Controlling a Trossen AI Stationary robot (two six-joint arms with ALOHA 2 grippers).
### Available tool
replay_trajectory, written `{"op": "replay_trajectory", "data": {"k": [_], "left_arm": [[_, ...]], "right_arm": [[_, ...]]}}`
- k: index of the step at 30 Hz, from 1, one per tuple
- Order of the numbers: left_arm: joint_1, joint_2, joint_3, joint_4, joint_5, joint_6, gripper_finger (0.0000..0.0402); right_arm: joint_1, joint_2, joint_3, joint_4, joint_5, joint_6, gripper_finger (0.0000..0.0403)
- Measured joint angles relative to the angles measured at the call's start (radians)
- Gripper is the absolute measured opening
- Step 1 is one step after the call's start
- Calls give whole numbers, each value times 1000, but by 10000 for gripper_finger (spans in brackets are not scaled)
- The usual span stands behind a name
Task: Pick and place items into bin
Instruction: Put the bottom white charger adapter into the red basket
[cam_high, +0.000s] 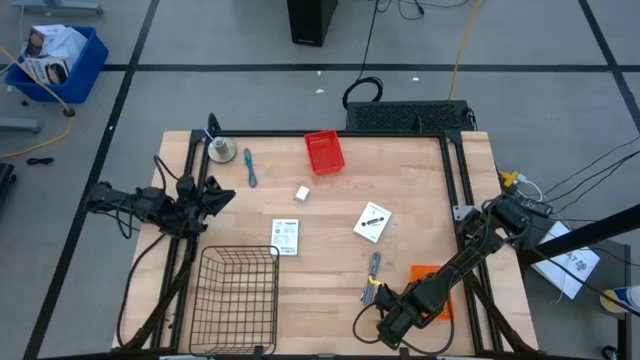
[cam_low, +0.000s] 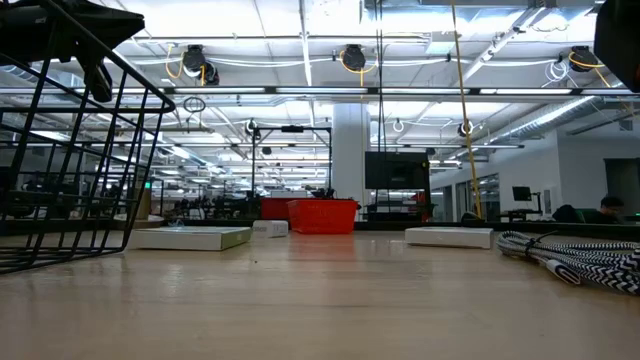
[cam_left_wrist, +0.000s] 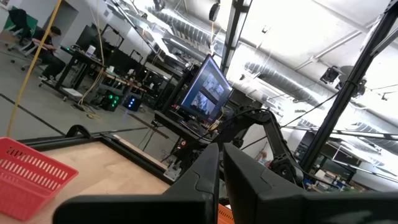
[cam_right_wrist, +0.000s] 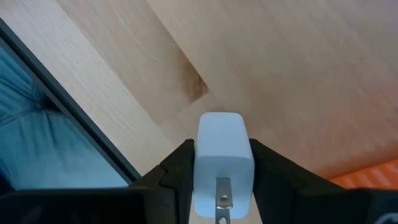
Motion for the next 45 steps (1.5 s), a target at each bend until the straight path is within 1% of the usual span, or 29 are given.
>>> {"op": "replay_trajectory", "data": {"k": [7, 13, 22, 24, 31, 34, 38, 42, 45], "left_arm": [[0, 0, 0, 0, 0, 4, 26], [0, 0, 0, 0, -1, 5, 26], [0, 0, 0, -5, -1, 6, 26], [0, 0, 0, -5, -2, 6, 26], [0, 0, 0, -6, -11, 6, 26], [0, 0, 0, -7, -11, 6, 26], [0, 0, 0, -7, -11, 7, 26], [0, 0, 0, -7, -18, 5, 26], [0, 0, 0, -7, -27, 1, 26]], "right_arm": [[-43, -2, 1, 6, 105, -97, 123], [-94, -12, 1, 1, 187, -209, 118], [-137, -101, -1, -13, 314, -309, 119], [-147, -130, -1, -13, 370, -339, 119], [-223, -198, -1, -4, 682, -520, 120], [-284, -207, -1, 8, 798, -619, 120], [-394, -207, -1, 95, 859, -775, 120], [-521, -203, -28, 265, 853, -944, 120], [-628, -203, -55, 391, 815, -1034, 120]]}}
